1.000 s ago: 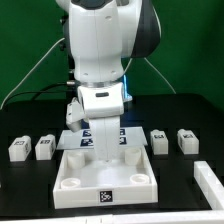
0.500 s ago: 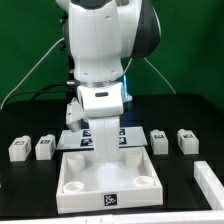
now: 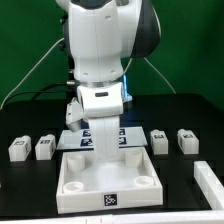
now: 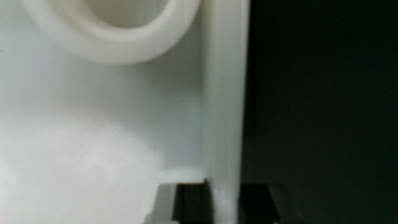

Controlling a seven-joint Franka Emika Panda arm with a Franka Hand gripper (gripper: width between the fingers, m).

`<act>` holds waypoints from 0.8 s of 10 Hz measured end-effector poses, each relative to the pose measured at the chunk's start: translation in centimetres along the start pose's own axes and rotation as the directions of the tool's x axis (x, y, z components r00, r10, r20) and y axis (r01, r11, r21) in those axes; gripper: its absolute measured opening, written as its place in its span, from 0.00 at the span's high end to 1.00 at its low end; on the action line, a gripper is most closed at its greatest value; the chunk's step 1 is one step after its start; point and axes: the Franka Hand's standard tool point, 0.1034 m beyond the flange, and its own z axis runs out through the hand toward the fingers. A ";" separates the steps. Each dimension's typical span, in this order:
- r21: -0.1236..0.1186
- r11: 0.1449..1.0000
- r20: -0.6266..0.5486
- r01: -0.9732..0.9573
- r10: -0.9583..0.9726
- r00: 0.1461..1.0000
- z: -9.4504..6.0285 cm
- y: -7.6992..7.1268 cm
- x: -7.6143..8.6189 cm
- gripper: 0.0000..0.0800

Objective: Assemble one leg

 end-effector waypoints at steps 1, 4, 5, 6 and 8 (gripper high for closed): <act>0.000 1.000 0.000 0.001 -0.001 1.000 0.0 0.1 0.0 0.93; -0.035 0.999 -0.009 -0.023 0.022 1.000 -0.4 3.2 3.1 0.93; -0.046 0.999 -0.012 -0.008 0.008 1.000 -0.5 4.3 4.2 0.93; -0.062 0.998 -0.015 -0.006 0.005 1.000 -0.8 5.4 5.2 0.93; -0.055 0.998 -0.019 -0.002 0.001 1.000 -0.8 6.2 6.7 0.93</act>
Offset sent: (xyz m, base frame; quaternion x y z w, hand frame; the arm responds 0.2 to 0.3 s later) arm 0.0483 0.0600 0.0000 -0.0226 -0.0069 -0.0078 0.9997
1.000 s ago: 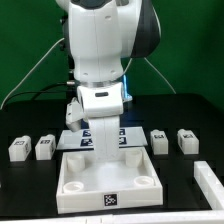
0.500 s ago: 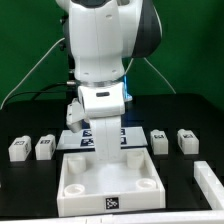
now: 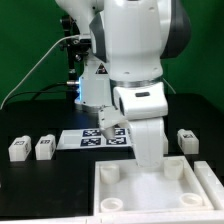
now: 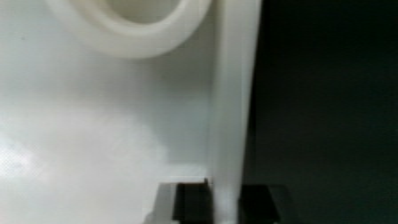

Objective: Assemble one leg

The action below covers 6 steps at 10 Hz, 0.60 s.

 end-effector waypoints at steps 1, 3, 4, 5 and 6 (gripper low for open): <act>0.006 1.000 0.000 -0.005 0.005 1.000 0.0 0.1 0.3 0.93; 0.011 1.000 -0.001 -0.022 0.022 1.000 0.2 0.3 0.9 0.93; 0.012 1.000 -0.002 -0.025 0.025 1.000 0.2 0.3 0.9 0.93; 0.012 1.000 -0.002 -0.027 0.027 1.000 0.2 0.3 0.9 0.84; 0.012 1.000 -0.002 -0.028 0.028 1.000 0.2 0.3 0.8 0.84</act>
Offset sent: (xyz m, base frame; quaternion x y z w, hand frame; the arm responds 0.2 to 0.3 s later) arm 0.0264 0.0142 -0.0064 -0.0340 -0.0066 -0.0525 0.9980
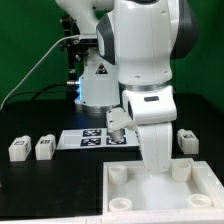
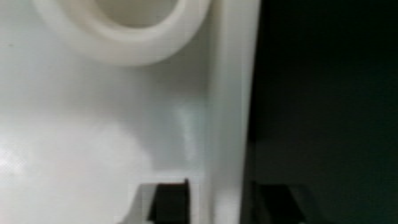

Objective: Assemble one leg

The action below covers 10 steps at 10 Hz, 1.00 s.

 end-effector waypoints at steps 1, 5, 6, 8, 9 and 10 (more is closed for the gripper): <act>0.000 1.000 0.000 -0.001 0.001 1.000 0.0 0.0 0.0 0.62; 0.000 1.000 0.000 -0.003 0.003 1.000 0.0 0.0 -0.1 0.21; 0.001 1.000 0.000 -0.003 0.003 1.000 0.0 0.0 -0.2 0.21; 0.001 1.000 0.000 -0.004 0.004 1.000 0.0 0.0 -0.2 0.19; 0.001 1.000 0.000 -0.005 0.005 1.000 0.0 0.0 -0.2 0.19; 0.001 1.000 0.000 -0.005 0.005 1.000 0.0 0.0 -0.2 0.19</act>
Offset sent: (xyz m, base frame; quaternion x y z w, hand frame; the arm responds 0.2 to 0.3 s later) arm 0.0000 0.0000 0.0000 0.0000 0.0000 0.0000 1.0000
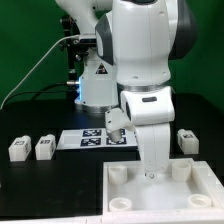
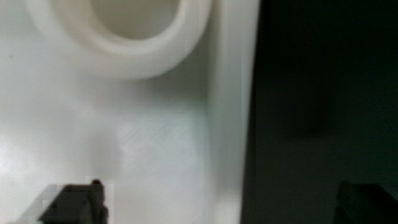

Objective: Assemble one leg

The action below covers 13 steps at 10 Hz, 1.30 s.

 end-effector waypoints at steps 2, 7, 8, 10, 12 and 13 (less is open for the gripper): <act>-0.004 1.000 0.001 -0.003 0.003 1.000 -0.2 0.0 -0.1 0.19; -0.036 0.941 0.005 -0.336 0.336 0.942 -4.4 -2.2 2.9 0.19; -0.035 0.844 -0.014 -0.535 0.535 0.845 -4.5 -2.7 4.2 0.19; -0.016 0.616 -0.030 -0.788 0.787 0.616 -4.5 -3.2 6.8 0.19; 0.013 0.322 -0.043 -0.947 0.946 0.321 -4.7 -3.3 9.2 0.19; 0.026 0.221 -0.038 -0.975 0.975 0.219 -4.4 -3.5 9.6 0.19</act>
Offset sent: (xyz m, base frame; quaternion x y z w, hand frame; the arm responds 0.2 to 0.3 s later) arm -0.0176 0.0016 0.0404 0.0078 -0.0314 0.0540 0.9980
